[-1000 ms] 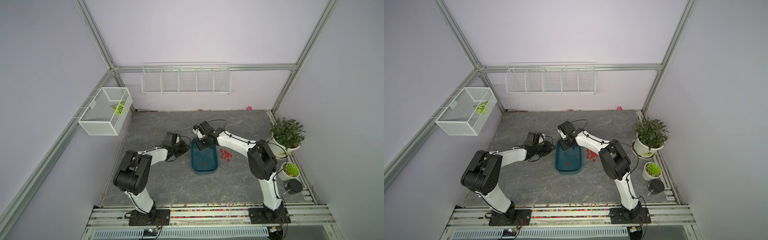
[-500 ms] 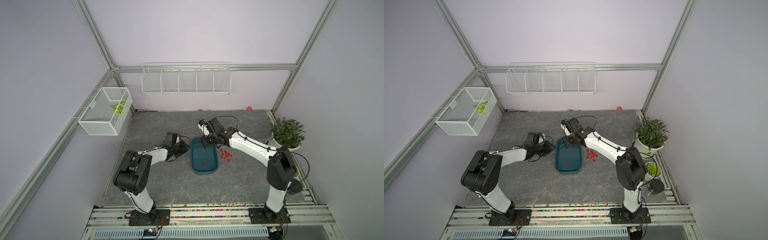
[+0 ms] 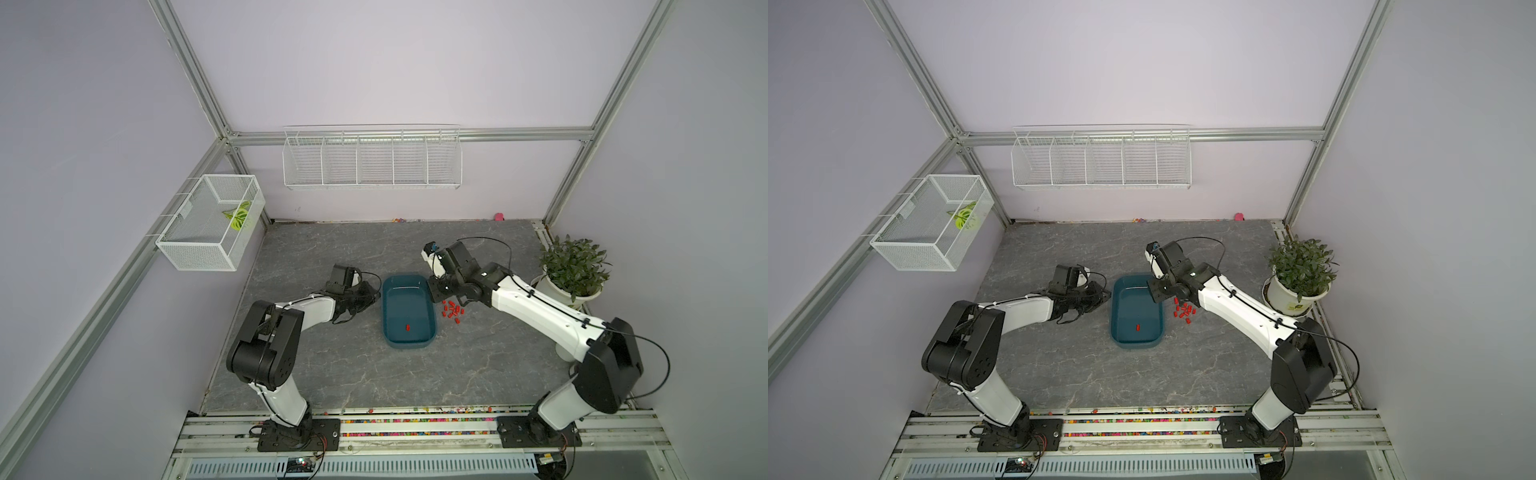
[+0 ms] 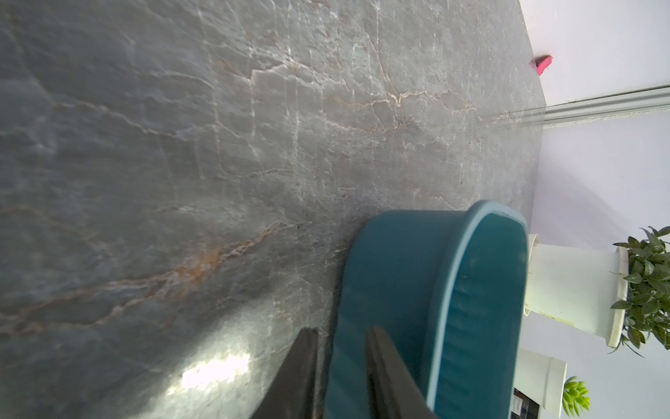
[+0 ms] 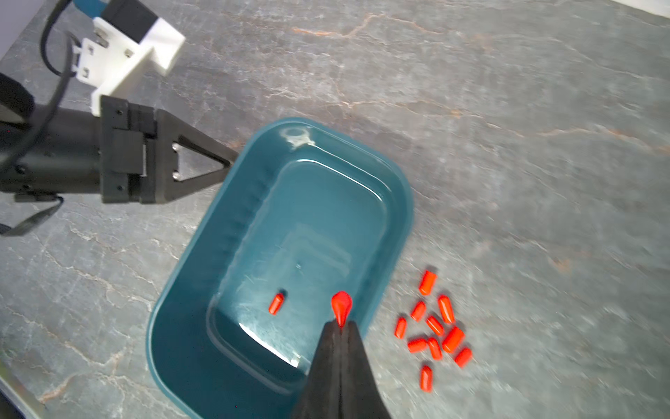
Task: Take the screw protection sleeves out of the storage box
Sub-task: Place the screw protection sleeve at the center of the board.
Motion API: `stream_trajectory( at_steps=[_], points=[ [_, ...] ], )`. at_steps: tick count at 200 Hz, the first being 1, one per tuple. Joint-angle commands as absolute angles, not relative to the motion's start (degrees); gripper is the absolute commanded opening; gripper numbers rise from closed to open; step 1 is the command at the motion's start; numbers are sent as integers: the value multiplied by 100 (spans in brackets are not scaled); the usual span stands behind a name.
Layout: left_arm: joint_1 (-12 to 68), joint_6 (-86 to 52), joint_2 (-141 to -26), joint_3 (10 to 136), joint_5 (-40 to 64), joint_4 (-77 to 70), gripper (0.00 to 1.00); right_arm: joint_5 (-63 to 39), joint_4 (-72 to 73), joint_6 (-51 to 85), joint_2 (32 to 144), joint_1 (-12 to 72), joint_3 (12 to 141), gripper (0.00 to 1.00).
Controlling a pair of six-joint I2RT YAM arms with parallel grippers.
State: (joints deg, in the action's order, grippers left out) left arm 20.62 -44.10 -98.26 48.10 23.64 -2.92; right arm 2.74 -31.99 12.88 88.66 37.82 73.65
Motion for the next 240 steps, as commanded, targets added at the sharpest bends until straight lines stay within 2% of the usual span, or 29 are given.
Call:
stream_trajectory(
  at_steps=[1,46,90,181,240],
  points=[
    [2047,-4377,-9857,4860,2351,-281,30,562,-3301,1431,8420,3620,6962,7],
    [2045,-4400,-9859,4838,2377,-332,30,520,-3188,1618,7722,3195,5976,8],
    [2047,-4403,-9849,4811,2395,-360,30,413,-2977,1783,7611,2956,5286,8],
    [2042,-4379,-9814,4729,2448,-394,30,371,-2388,1894,8458,2896,4664,5],
    [2043,-4378,-9782,4698,2476,-422,30,370,-2453,1907,8769,2885,4792,5]
  ],
)
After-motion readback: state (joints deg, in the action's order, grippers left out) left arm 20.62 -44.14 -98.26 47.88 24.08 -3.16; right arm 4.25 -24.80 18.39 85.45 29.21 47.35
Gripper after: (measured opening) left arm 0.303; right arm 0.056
